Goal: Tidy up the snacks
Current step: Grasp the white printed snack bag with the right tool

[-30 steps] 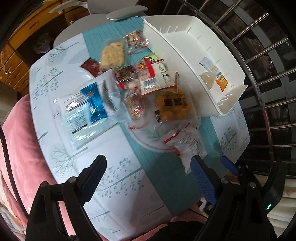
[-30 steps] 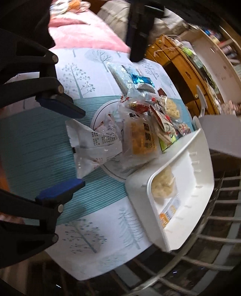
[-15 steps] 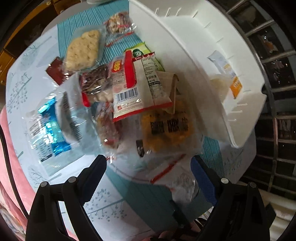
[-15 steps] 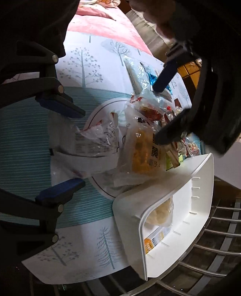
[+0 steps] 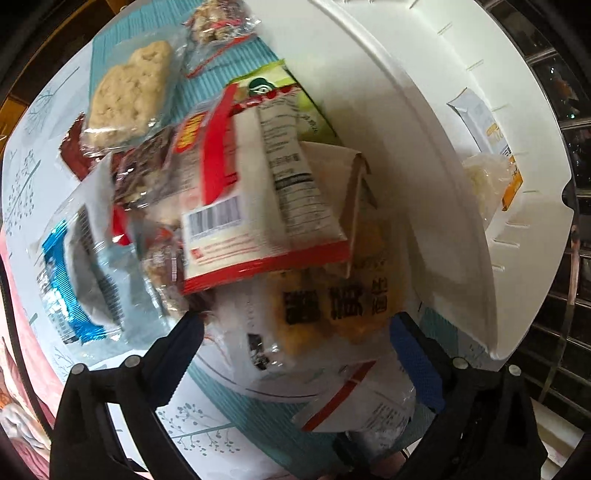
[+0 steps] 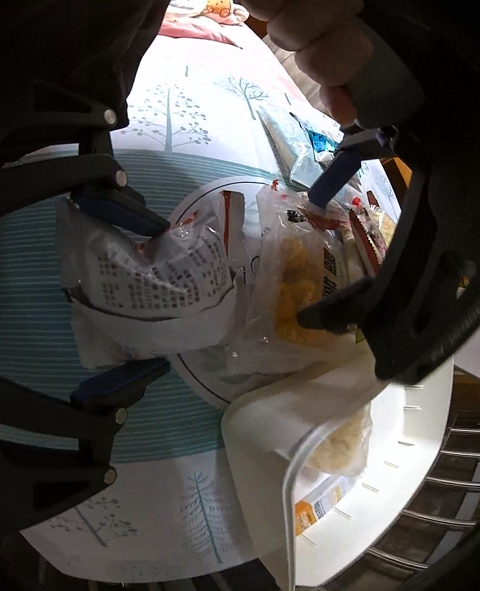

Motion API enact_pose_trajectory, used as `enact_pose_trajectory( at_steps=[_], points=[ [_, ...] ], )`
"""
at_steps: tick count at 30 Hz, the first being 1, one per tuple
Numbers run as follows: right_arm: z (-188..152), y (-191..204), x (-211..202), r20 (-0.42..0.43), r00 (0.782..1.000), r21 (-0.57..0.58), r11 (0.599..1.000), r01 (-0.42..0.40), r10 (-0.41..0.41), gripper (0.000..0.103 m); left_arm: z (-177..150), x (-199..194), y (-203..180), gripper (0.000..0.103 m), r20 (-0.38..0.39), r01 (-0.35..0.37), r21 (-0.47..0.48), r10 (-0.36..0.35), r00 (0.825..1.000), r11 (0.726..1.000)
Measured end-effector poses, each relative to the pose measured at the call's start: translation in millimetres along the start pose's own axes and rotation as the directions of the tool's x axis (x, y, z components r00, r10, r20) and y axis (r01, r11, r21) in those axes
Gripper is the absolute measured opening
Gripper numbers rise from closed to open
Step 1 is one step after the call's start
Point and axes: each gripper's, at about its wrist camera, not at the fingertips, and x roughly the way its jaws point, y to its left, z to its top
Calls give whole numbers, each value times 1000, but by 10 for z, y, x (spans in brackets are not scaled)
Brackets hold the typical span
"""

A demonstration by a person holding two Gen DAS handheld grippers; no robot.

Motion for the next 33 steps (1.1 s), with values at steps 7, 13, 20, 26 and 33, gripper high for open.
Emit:
enact_pose_trajectory(
  at_steps=[7,13,20,26,33],
  points=[
    [65,-68,90,-17,999,-15,999,-51,51,68,138,137,-201,103,-3,15,-11,-15,1000,1000],
    [65,-46,129,-14,999,-40,998,-45,44,69,230,209,-329,103,19,14,-11,-14,1000,1000],
    [17,41,132,-10,1000,-53,998,-30,29,70,143,251,-293,103,69,35,-4,-34,997,999],
    [2,41,112,-2,1000,-39,999,-23,23,66,-33,323,-219,103,91,14,23,-16,996,1000],
    [-35,-14,48,-11,998,8,998,-57,57,59,-132,267,-247,96,122,-10,35,5,992,999]
  ],
)
